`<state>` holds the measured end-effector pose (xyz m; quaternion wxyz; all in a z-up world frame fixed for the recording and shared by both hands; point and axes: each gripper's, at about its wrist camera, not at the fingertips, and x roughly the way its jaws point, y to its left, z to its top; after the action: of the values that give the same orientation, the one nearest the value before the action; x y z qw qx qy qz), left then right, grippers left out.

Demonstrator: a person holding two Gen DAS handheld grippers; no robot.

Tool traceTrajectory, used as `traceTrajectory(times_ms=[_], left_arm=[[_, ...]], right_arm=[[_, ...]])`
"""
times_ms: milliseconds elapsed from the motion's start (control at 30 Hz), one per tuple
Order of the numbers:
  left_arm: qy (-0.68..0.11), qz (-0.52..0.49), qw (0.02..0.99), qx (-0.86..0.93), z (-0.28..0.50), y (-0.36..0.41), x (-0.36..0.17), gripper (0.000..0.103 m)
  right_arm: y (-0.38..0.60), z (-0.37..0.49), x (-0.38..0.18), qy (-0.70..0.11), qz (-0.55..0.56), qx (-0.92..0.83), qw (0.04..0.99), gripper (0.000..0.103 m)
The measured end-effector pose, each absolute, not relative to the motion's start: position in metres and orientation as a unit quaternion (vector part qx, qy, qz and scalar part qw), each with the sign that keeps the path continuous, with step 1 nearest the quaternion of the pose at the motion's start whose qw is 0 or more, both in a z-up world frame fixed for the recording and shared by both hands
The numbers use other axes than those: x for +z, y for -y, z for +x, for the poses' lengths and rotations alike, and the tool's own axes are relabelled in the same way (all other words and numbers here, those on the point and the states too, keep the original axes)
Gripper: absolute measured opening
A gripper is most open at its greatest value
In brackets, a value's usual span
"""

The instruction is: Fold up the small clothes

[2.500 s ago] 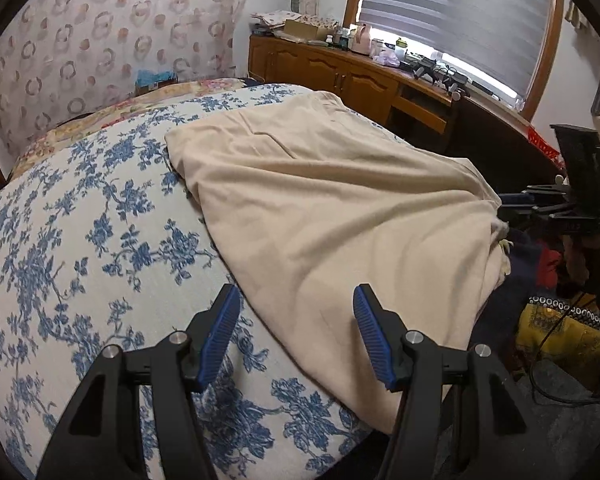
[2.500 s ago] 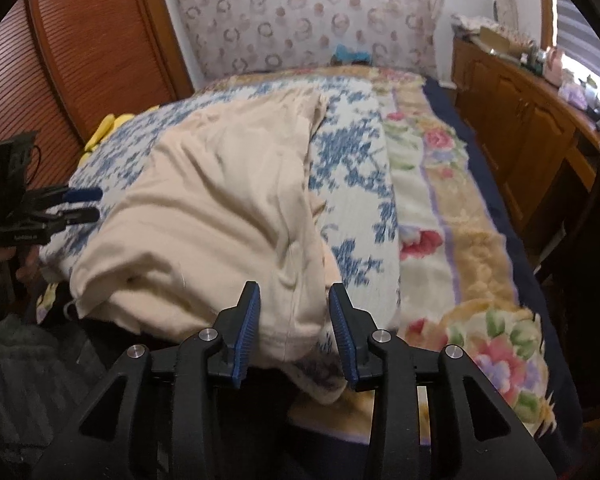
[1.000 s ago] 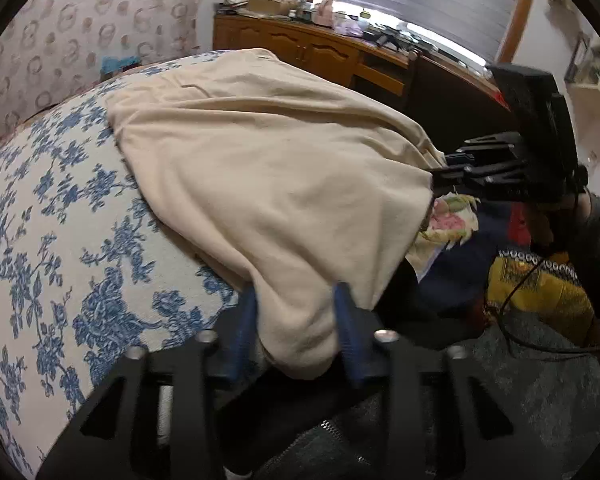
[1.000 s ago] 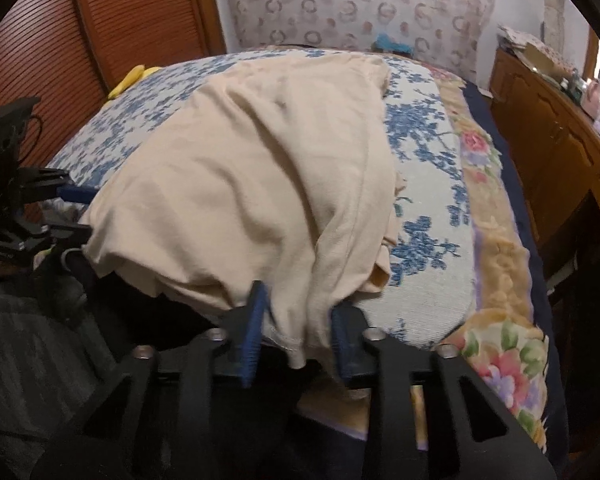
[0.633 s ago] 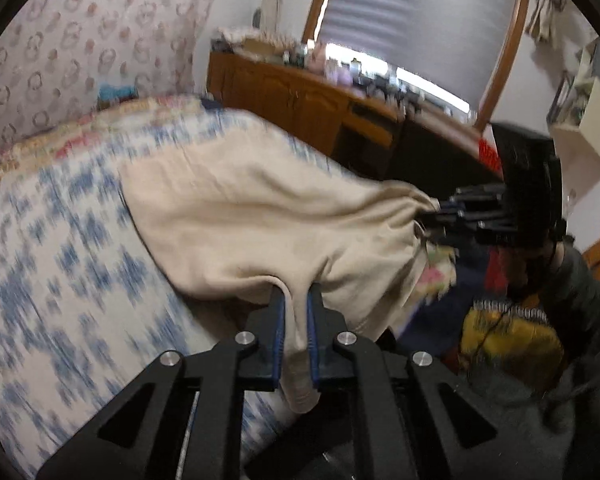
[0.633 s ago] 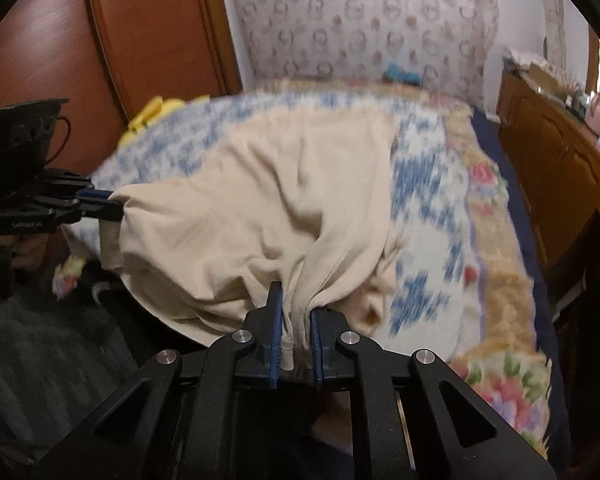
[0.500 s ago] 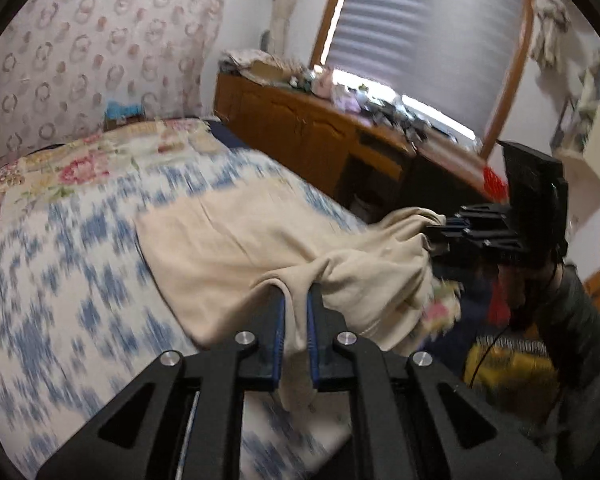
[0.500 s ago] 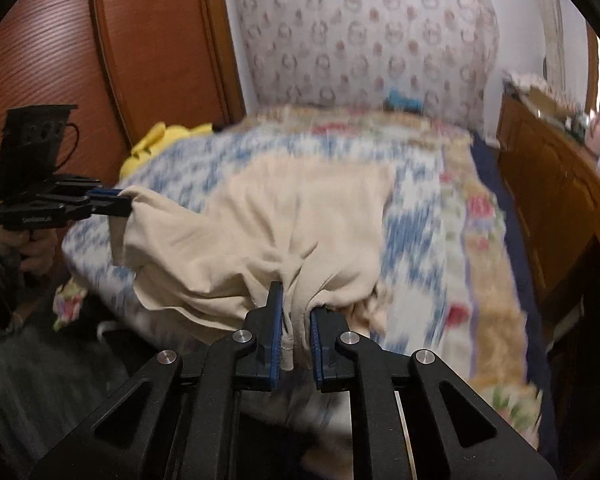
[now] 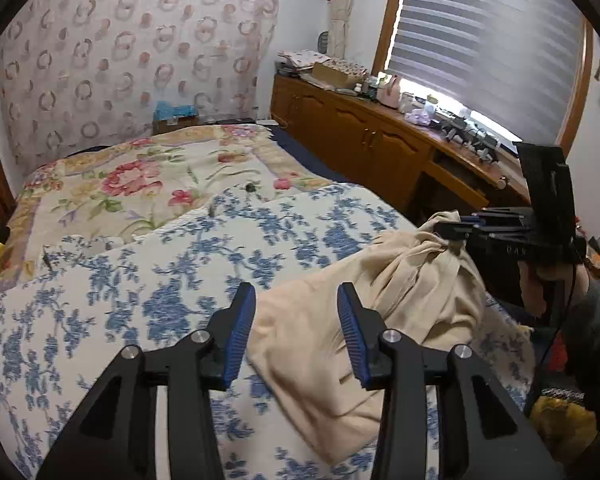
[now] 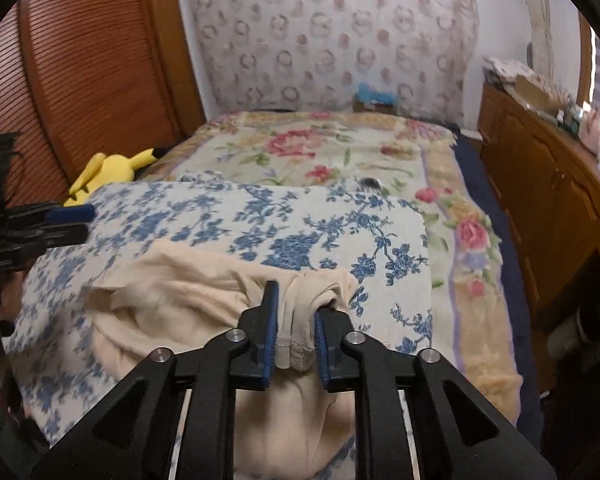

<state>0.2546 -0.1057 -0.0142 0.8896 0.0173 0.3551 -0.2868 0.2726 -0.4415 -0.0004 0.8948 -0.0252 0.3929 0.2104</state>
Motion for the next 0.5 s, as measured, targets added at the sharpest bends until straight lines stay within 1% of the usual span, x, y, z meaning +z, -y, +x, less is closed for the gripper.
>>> traceTrajectory(times_ms=[33, 67, 167, 200, 267, 300, 333, 433, 500], left_arm=[[-0.357, 0.024, 0.888, -0.288, 0.255, 0.105, -0.017, 0.045], [-0.360, 0.029, 0.886, -0.290, 0.254, 0.105, -0.021, 0.048], [-0.379, 0.033, 0.873, -0.305, 0.249, 0.105, -0.037, 0.056], [-0.387, 0.033, 0.868, -0.310, 0.247, 0.106, -0.043, 0.057], [-0.397, 0.037, 0.860, -0.319, 0.239, 0.106, -0.055, 0.058], [-0.402, 0.040, 0.856, -0.323, 0.235, 0.108, -0.059, 0.058], [-0.409, 0.043, 0.852, -0.323, 0.232, 0.109, -0.065, 0.058], [-0.419, 0.050, 0.845, -0.328, 0.223, 0.112, -0.073, 0.058], [-0.423, 0.056, 0.842, -0.330, 0.219, 0.112, -0.076, 0.058]], right_arm=[[0.442, 0.276, -0.002, -0.395, -0.024, 0.210, 0.894, 0.020], [0.443, 0.279, -0.001, -0.392, -0.027, 0.205, 0.896, 0.021], [0.450, 0.275, 0.007, -0.380, -0.025, 0.205, 0.902, 0.032], [0.452, 0.273, 0.009, -0.377, -0.025, 0.206, 0.902, 0.036], [0.455, 0.270, 0.013, -0.378, -0.033, 0.201, 0.903, 0.039], [0.457, 0.268, 0.015, -0.375, -0.039, 0.192, 0.906, 0.048], [0.460, 0.267, 0.016, -0.372, -0.040, 0.188, 0.908, 0.050], [0.473, 0.269, 0.020, -0.382, -0.016, 0.179, 0.907, 0.051], [0.468, 0.260, 0.021, -0.381, -0.046, 0.192, 0.903, 0.051]])
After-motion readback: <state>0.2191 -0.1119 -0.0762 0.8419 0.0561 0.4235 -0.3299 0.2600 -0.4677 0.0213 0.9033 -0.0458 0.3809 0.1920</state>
